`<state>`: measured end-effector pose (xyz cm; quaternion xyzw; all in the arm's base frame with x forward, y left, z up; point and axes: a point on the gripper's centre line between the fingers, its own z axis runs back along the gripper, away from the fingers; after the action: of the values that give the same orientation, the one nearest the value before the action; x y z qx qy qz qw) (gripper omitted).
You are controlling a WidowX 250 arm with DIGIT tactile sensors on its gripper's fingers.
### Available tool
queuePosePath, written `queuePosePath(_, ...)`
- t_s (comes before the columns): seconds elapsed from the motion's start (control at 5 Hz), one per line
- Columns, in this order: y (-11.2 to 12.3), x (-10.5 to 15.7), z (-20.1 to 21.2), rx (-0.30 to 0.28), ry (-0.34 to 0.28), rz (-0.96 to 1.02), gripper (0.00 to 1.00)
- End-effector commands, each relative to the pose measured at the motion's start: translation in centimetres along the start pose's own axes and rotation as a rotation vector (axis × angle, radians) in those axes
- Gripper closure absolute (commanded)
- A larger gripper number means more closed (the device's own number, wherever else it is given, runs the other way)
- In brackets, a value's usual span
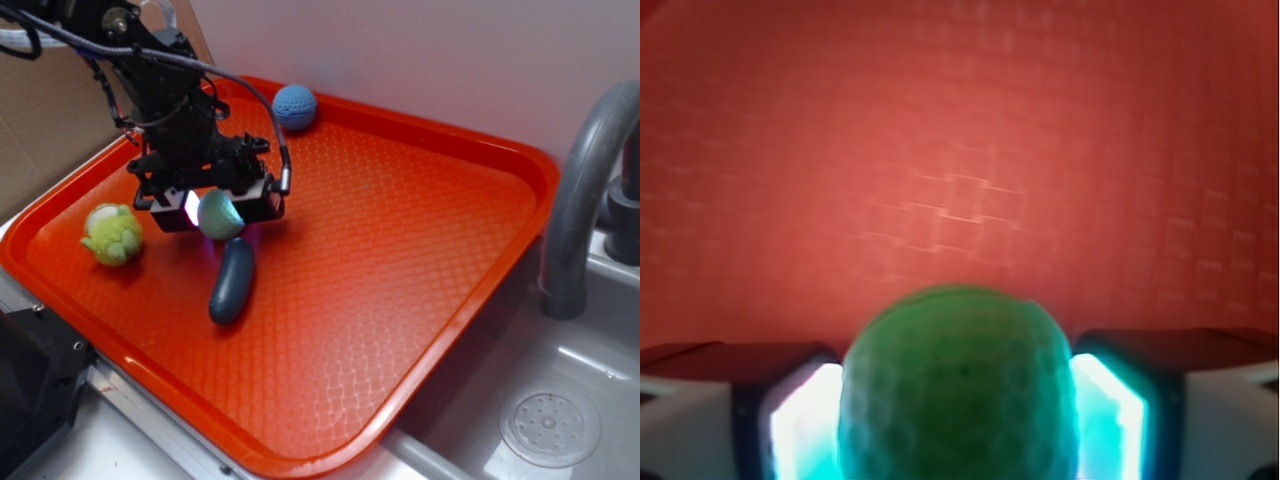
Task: Grab the green ball.
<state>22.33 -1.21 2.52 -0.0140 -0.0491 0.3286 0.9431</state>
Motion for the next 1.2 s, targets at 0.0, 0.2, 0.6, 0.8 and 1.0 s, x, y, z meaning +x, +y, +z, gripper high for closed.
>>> queuePosePath(0.0, 0.8, 1.5, 0.4, 0.031, -0.006, -0.022, 1.0)
queuePosePath(0.2, 0.8, 1.9, 4.7, 0.036, 0.013, -0.201, 1.0)
queuePosePath(0.6, 1.1, 5.8, 14.6, 0.015, -0.033, -0.577, 1.0)
queuePosePath(0.8, 1.9, 6.2, 19.7, -0.011, -0.073, -0.629, 1.0)
queuePosePath(1.0, 1.7, 6.6, 23.3, 0.023, -0.073, -0.662, 1.0)
